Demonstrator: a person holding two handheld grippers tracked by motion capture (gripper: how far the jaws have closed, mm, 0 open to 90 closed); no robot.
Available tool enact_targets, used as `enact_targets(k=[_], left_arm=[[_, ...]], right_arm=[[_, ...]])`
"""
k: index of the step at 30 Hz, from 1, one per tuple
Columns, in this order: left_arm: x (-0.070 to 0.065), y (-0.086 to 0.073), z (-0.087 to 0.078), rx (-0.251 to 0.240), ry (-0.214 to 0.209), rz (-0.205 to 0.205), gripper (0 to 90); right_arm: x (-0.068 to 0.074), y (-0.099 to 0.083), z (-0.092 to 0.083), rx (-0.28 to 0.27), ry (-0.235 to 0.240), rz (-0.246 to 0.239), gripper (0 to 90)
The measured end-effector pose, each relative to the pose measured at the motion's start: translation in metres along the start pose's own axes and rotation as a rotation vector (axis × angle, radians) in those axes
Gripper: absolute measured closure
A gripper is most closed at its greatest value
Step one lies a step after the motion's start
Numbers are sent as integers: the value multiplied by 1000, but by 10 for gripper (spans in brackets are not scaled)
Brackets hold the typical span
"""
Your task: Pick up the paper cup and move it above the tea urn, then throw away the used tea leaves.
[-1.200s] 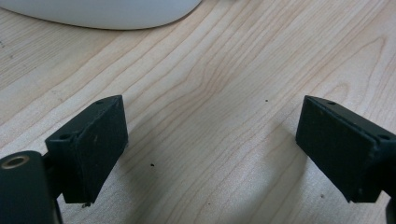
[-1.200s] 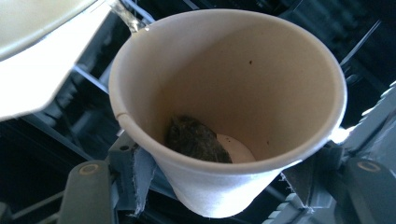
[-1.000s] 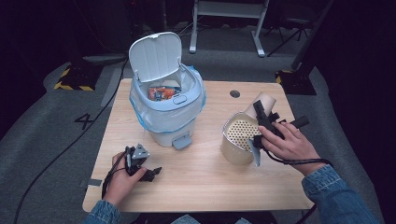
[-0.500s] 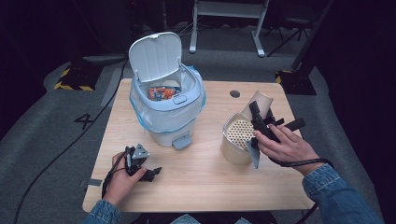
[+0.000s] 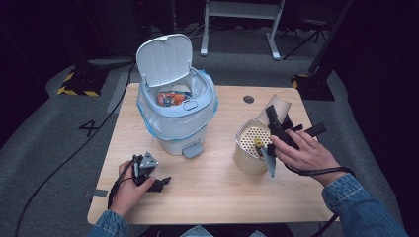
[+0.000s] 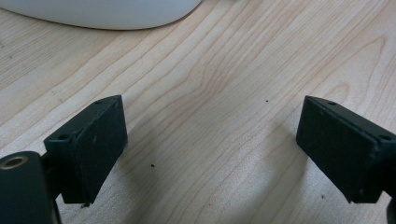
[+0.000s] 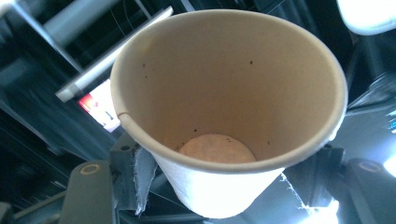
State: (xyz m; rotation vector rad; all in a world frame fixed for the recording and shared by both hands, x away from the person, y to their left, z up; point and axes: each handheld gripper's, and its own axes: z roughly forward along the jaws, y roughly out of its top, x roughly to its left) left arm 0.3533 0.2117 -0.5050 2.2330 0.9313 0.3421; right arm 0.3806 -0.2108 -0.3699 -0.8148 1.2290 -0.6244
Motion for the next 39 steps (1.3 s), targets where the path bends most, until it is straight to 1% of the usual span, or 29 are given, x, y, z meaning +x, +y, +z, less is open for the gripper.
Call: enact_targets(k=[2, 3, 4, 5, 6, 7, 8, 9, 10, 11, 12, 13, 15, 16, 18, 19, 20, 21, 23, 24, 25, 26, 28, 30, 31, 33, 35, 37, 39], left_arm=[[0, 0, 0, 0, 0, 0, 93], [0, 0, 0, 0, 0, 0, 93], [0, 0, 0, 0, 0, 0, 93], [0, 0, 0, 0, 0, 0, 92], [0, 0, 0, 0, 0, 0, 92], [0, 0, 0, 0, 0, 0, 92], [0, 0, 0, 0, 0, 0, 92], [0, 0, 0, 0, 0, 0, 92], [0, 0, 0, 0, 0, 0, 92], [0, 0, 0, 0, 0, 0, 93], [0, 0, 0, 0, 0, 0, 92], [0, 0, 0, 0, 0, 0, 93], [0, 0, 0, 0, 0, 0, 92], [0, 0, 0, 0, 0, 0, 93], [0, 0, 0, 0, 1, 0, 92], [0, 0, 0, 0, 1, 0, 93], [0, 0, 0, 0, 0, 0, 92], [0, 0, 0, 0, 1, 0, 92], [0, 0, 0, 0, 1, 0, 92], [0, 0, 0, 0, 0, 0, 92], [0, 0, 0, 0, 0, 0, 92], [0, 0, 0, 0, 0, 0, 92], [0, 0, 0, 0, 0, 0, 92], [0, 0, 0, 0, 0, 0, 92], [0, 0, 0, 0, 0, 0, 92], [0, 0, 0, 0, 0, 0, 92], [0, 0, 0, 0, 0, 0, 92], [0, 0, 0, 0, 0, 0, 92], [0, 0, 0, 0, 0, 0, 92]], right_arm=[[0, -5, 1, -34, 34, 134, 332], [-1, -9, 1, -54, 62, 233, 330], [-2, -12, 1, -61, 72, 267, 328], [-2, -15, 2, -74, 85, 313, 326], [-3, -20, 3, -97, 111, 389, 325], [-2, -22, 4, -113, 127, 449, 324], [-2, -26, 5, -135, 157, 535, 323], [-2, -31, 6, -160, 193, 639, 321], [-1, -36, 7, -180, 219, 726, 321], [0, -39, 8, -203, 244, 807, 319], [1, -42, 9, -222, 263, 867, 319], [3, -46, 12, -256, 293, 957, 318], [7, -52, 15, -303, 348, 1092, 317], [9, -54, 15, -316, 373, 1146, 317], [14, -58, 17, -350, 428, 1283, 317], [17, -61, 19, -371, 458, 1366, 317], [20, -62, 19, -387, 488, 1432, 317], [22, -64, 20, -407, 518, 1496, 317], [26, -68, 21, -448, 559, 1613, 317], [28, -69, 22, -471, 586, 1663, 317], [31, -70, 22, -496, 623, 1734, 317], [32, -71, 22, -512, 642, 1777, 317], [36, -72, 21, -553, 693, 1888, 317], [38, -73, 21, -578, 751, 1973, 316], [39, -74, 20, -584, 787, 2010, 316], [40, -75, 19, -600, 843, 2067, 316], [42, -76, 18, -617, 930, 2150, 315], [44, -77, 17, -646, 973, 2187, 314], [44, -77, 15, -652, 990, 2186, 315]])
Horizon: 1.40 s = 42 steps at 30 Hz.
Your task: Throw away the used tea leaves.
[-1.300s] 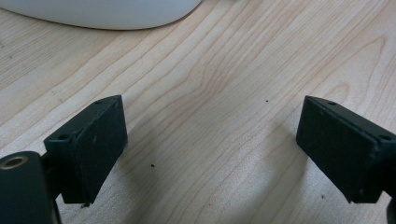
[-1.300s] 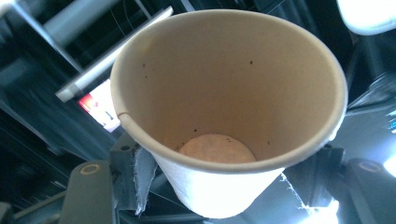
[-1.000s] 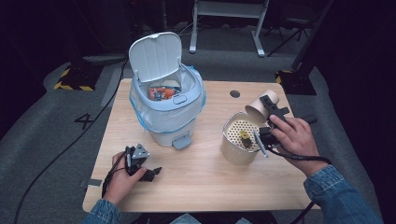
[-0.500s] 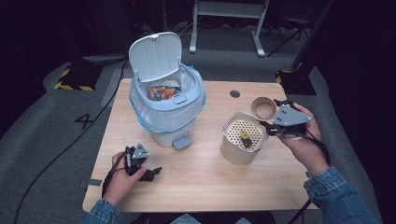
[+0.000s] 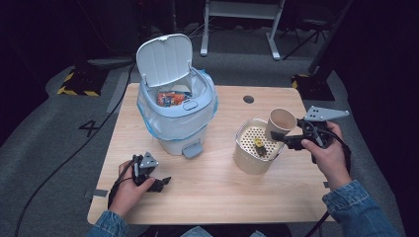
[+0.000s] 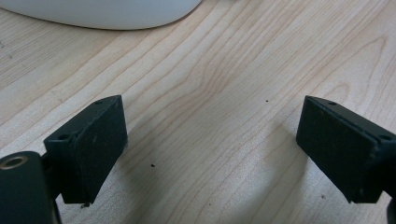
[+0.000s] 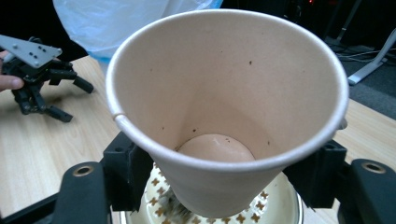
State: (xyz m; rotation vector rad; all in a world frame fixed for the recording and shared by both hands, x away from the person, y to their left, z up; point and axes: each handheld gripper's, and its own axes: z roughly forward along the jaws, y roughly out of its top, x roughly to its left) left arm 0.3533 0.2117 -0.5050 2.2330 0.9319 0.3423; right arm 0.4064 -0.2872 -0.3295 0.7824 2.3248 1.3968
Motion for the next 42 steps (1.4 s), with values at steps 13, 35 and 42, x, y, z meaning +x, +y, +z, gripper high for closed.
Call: enact_targets(k=[13, 35, 42], left_arm=[[0, 0, 0, 0, 0, 0, 92], [-1, 0, 0, -1, 6, -4, 96], [-2, 0, 0, -1, 8, -10, 96]], right_arm=[[40, -10, 1, 20, 122, -81, 307], [82, 21, 39, 17, 186, -133, 303], [74, 56, 62, 12, 195, -117, 303]])
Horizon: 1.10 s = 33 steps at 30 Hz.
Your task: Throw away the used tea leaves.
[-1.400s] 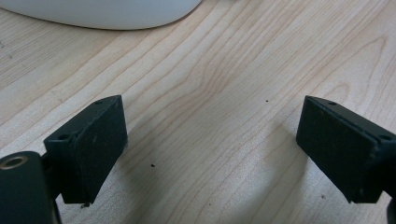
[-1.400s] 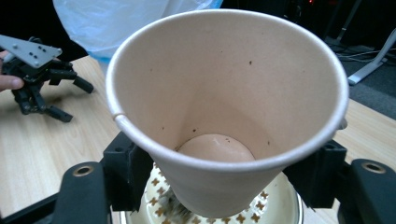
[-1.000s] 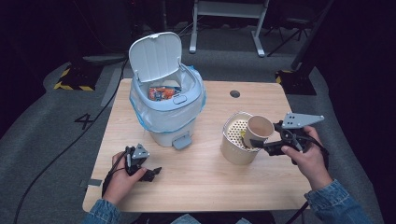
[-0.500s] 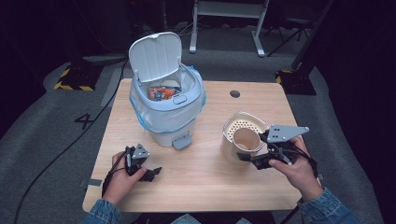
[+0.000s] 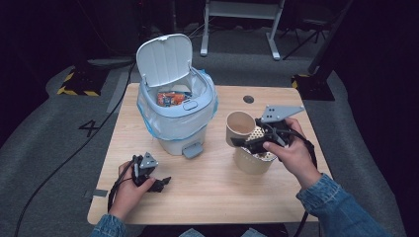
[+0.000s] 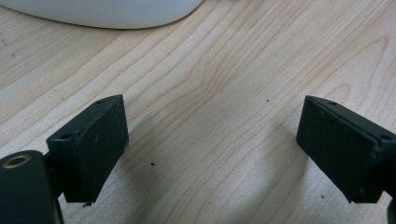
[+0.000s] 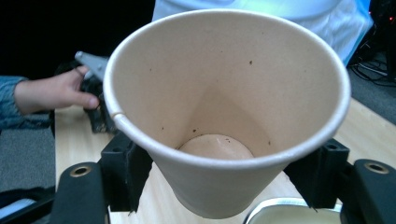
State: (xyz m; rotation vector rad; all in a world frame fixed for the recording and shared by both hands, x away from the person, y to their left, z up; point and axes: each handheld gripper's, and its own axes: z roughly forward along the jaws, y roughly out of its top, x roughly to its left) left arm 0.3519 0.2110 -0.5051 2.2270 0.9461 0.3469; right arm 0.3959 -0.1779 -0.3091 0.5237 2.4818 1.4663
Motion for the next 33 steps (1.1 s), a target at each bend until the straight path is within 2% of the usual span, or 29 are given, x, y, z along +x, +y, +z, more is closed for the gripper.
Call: enact_targets(k=[4, 12, 17, 27, 33], left_arm=[[0, 0, 0, 0, 0, 0, 96], [0, 0, 0, 0, 0, 0, 96], [0, 0, 0, 0, 0, 0, 96], [0, 0, 0, -2, 0, 0, 96], [0, 0, 0, -1, -2, 0, 95]], right_arm=[[-10, 18, 8, -4, -6, -11, 303], [-27, 42, 22, -9, -17, 1, 303], [-38, 60, 28, -20, -42, -1, 302], [-49, 94, 39, -40, -78, -6, 302], [-54, 115, 54, -59, -90, -3, 302]])
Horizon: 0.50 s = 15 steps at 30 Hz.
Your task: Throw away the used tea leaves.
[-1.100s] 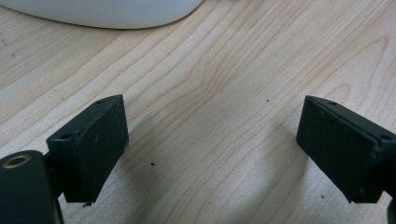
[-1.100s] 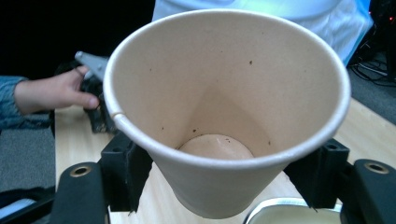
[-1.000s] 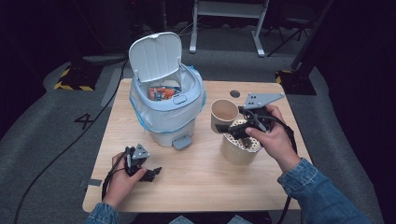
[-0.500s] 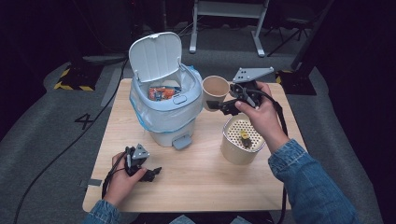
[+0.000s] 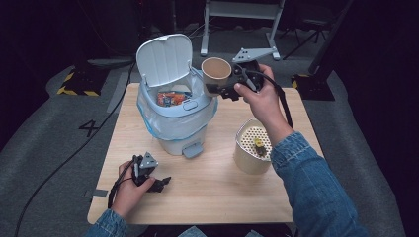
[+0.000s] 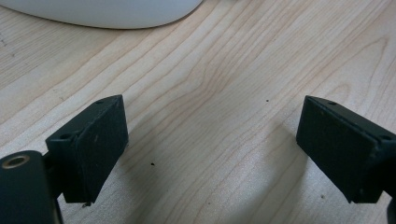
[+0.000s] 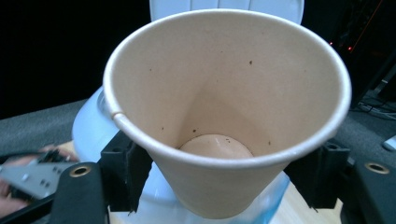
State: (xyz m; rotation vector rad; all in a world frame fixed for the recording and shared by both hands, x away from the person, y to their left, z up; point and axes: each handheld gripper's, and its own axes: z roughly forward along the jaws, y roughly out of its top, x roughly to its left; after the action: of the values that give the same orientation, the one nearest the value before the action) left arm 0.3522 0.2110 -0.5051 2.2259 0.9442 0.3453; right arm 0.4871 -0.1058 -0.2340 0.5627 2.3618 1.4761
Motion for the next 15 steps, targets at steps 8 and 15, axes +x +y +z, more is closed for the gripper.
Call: enact_targets(k=[8, 15], left_arm=[[1, 0, 0, 4, -7, 7, 91], [1, 0, 0, 4, -7, 7, 91]], right_arm=[[-2, 16, 29, -19, -3, 3, 300], [-3, 16, 50, -19, 9, 22, 300]])
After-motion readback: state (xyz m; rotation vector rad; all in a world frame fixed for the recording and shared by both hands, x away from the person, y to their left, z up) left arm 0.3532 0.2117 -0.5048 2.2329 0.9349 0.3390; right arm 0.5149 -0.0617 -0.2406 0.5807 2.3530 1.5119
